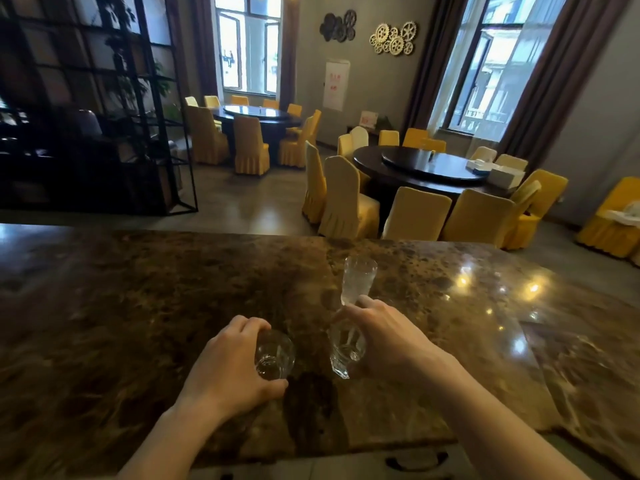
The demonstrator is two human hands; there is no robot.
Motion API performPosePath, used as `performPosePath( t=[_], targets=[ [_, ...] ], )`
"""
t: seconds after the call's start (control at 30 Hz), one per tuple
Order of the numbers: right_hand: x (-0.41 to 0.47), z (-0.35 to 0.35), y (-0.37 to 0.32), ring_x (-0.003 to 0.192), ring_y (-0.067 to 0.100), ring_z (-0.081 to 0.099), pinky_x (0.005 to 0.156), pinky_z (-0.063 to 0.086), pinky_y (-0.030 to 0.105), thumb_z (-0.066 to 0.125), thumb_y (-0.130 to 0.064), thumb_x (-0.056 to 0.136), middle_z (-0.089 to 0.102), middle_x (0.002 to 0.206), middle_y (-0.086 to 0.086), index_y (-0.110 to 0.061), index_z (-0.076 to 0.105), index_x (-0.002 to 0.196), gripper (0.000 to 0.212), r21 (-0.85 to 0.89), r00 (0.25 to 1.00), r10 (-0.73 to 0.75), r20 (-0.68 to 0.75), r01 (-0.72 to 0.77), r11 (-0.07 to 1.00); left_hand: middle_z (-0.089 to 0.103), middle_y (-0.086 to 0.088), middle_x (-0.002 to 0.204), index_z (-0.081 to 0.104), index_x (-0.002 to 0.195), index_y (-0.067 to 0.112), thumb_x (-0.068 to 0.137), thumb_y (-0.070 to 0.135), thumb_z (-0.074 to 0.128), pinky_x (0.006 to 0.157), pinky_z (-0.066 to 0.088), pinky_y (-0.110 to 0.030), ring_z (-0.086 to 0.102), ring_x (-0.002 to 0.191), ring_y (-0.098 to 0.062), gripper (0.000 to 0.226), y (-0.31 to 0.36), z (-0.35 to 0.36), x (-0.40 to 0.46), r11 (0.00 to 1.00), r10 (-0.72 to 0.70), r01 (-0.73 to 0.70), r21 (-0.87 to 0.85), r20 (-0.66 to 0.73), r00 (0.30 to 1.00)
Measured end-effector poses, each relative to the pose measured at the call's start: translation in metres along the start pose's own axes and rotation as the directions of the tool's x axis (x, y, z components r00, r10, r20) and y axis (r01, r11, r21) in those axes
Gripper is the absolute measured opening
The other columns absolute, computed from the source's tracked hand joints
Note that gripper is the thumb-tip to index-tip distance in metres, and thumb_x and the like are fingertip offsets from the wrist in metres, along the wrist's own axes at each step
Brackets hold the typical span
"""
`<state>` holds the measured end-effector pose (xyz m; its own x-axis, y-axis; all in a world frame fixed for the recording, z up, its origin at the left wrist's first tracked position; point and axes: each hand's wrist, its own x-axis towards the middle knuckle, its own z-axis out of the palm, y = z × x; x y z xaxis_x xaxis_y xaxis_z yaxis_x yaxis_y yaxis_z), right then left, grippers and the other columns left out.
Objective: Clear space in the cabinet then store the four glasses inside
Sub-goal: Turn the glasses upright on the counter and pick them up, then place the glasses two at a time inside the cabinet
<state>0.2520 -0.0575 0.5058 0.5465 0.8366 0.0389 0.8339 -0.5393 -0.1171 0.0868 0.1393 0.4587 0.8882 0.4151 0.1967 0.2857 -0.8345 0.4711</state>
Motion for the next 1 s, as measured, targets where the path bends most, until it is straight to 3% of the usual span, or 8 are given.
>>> performPosePath(
  t=[0.17, 0.27, 0.4, 0.5, 0.63, 0.77, 1.0],
  targets=[
    [-0.053, 0.008, 0.003, 0.112, 0.022, 0.053, 0.086, 0.052, 0.034, 0.087, -0.029, 0.073, 0.051, 0.124, -0.001, -0.032, 0.048, 0.141, 0.079, 0.020, 1.000, -0.017, 0.009, 0.017, 1.000, 0.050, 0.015, 0.124, 0.047, 0.133, 0.033, 0.055, 0.068, 0.080, 0.090, 0.051, -0.024, 0.052, 0.111, -0.005, 0.091, 0.033, 0.003, -0.046, 0.999, -0.019, 0.019, 0.027, -0.014, 1.000],
    [-0.091, 0.016, 0.006, 0.107, 0.020, 0.052, 0.083, 0.049, 0.031, 0.087, -0.041, 0.068, 0.050, 0.119, -0.004, -0.035, 0.048, 0.139, 0.082, 0.043, 0.999, -0.042, 0.008, 0.041, 0.998, 0.050, 0.015, 0.118, 0.048, 0.130, 0.033, 0.054, 0.067, 0.080, 0.087, 0.052, -0.025, 0.053, 0.105, -0.006, 0.090, 0.053, 0.007, -0.077, 0.997, -0.034, 0.035, 0.065, -0.011, 0.999],
    [-0.135, 0.029, 0.006, 0.113, 0.020, 0.050, 0.089, 0.050, 0.034, 0.087, -0.049, 0.061, 0.049, 0.127, -0.004, -0.034, 0.046, 0.139, 0.090, 0.059, 0.998, -0.038, 0.056, 0.035, 0.998, 0.047, 0.017, 0.111, 0.049, 0.128, 0.034, 0.051, 0.070, 0.076, 0.080, 0.048, -0.019, 0.051, 0.097, -0.005, 0.089, 0.073, 0.017, -0.113, 0.995, -0.048, 0.045, 0.092, 0.029, 0.998],
    [-0.158, 0.039, 0.003, 0.111, 0.020, 0.049, 0.087, 0.052, 0.035, 0.088, -0.047, 0.061, 0.049, 0.122, -0.004, -0.031, 0.047, 0.138, 0.090, 0.057, 0.995, -0.036, 0.089, 0.031, 0.998, 0.045, 0.018, 0.110, 0.049, 0.128, 0.033, 0.050, 0.071, 0.074, 0.077, 0.042, -0.015, 0.049, 0.096, -0.003, 0.090, 0.083, 0.028, -0.136, 0.992, -0.053, 0.047, 0.113, 0.050, 0.997],
    [-0.178, 0.056, 0.001, 0.111, 0.019, 0.047, 0.088, 0.052, 0.035, 0.089, -0.047, 0.064, 0.048, 0.122, -0.005, -0.031, 0.045, 0.139, 0.088, 0.075, 0.995, -0.030, 0.100, 0.022, 0.997, 0.046, 0.018, 0.117, 0.048, 0.131, 0.033, 0.054, 0.067, 0.077, 0.083, 0.044, -0.015, 0.048, 0.103, -0.002, 0.089, 0.087, 0.043, -0.155, 0.995, -0.049, 0.040, 0.095, 0.095, 0.994],
    [-0.186, 0.072, 0.002, 0.109, 0.018, 0.047, 0.086, 0.050, 0.031, 0.089, -0.045, 0.064, 0.048, 0.121, -0.006, -0.032, 0.045, 0.140, 0.088, 0.094, 0.995, -0.015, 0.098, 0.006, 0.996, 0.047, 0.015, 0.127, 0.045, 0.136, 0.031, 0.058, 0.064, 0.080, 0.094, 0.049, -0.024, 0.049, 0.114, -0.005, 0.091, 0.083, 0.055, -0.163, 0.996, -0.064, 0.054, 0.073, 0.148, 0.987],
    [-0.191, 0.106, -0.003, 0.116, 0.019, 0.046, 0.085, 0.051, 0.035, 0.089, -0.045, 0.062, 0.047, 0.125, -0.006, -0.035, 0.045, 0.135, 0.086, 0.096, 0.987, 0.058, 0.147, -0.073, 0.993, 0.048, 0.015, 0.125, 0.046, 0.134, 0.031, 0.055, 0.063, 0.079, 0.090, 0.048, -0.022, 0.050, 0.111, -0.006, 0.091, 0.063, 0.078, -0.172, 0.992, -0.096, 0.080, 0.099, 0.169, 0.981]
  ],
)
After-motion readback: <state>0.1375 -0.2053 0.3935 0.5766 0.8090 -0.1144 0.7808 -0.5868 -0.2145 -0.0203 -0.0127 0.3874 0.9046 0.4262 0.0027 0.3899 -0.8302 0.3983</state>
